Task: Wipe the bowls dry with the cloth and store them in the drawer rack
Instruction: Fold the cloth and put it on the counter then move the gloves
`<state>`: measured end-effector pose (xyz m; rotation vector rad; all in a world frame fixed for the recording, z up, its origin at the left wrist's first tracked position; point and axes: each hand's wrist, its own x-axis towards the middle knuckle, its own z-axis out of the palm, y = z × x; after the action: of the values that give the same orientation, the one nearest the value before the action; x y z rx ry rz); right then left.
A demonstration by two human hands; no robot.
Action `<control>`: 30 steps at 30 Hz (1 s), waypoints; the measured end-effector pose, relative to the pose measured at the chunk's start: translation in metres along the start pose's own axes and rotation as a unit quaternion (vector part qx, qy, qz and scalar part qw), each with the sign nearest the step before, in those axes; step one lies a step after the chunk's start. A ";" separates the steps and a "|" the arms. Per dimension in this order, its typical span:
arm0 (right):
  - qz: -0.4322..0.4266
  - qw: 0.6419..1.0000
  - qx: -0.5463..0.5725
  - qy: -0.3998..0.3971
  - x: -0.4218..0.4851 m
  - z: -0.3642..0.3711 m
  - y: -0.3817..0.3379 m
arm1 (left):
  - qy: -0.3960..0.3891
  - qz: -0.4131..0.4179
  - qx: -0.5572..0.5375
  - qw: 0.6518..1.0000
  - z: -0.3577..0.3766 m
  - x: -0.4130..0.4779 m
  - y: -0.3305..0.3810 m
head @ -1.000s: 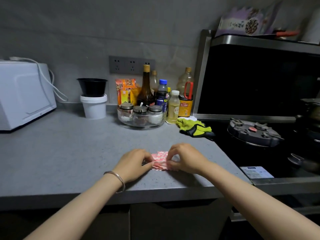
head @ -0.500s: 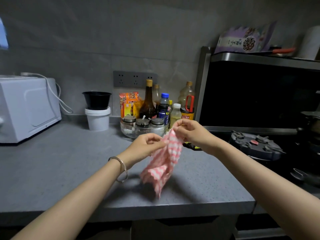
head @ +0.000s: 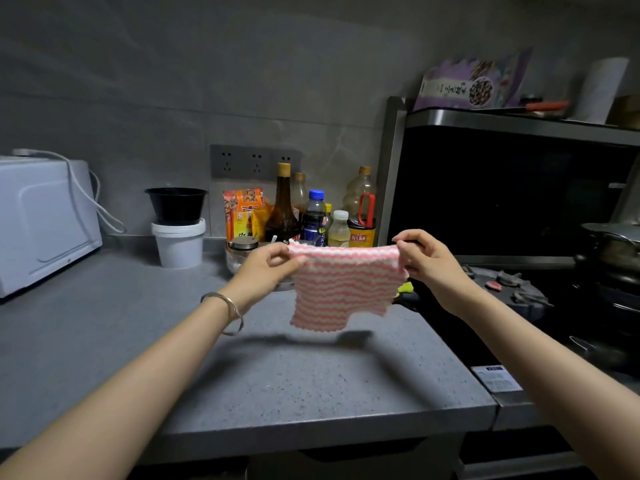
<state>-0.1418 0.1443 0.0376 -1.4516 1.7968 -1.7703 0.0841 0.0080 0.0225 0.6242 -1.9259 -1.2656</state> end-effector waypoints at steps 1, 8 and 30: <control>0.017 0.999 0.024 -0.015 -0.005 -0.004 0.002 | -0.016 -0.004 -0.009 1.000 0.001 -0.004 0.003; 0.238 0.907 0.027 -0.346 -0.056 -0.035 0.048 | -0.267 -0.186 0.073 0.943 0.011 -0.052 -0.039; 0.089 0.871 -0.329 -0.354 -0.043 0.021 0.078 | -0.296 -0.048 0.415 0.859 0.082 -0.011 -0.065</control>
<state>-0.1421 0.1458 -0.0538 -1.7496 2.0496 -0.3871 0.0261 0.0359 -0.0604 0.8076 -3.0322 -0.6458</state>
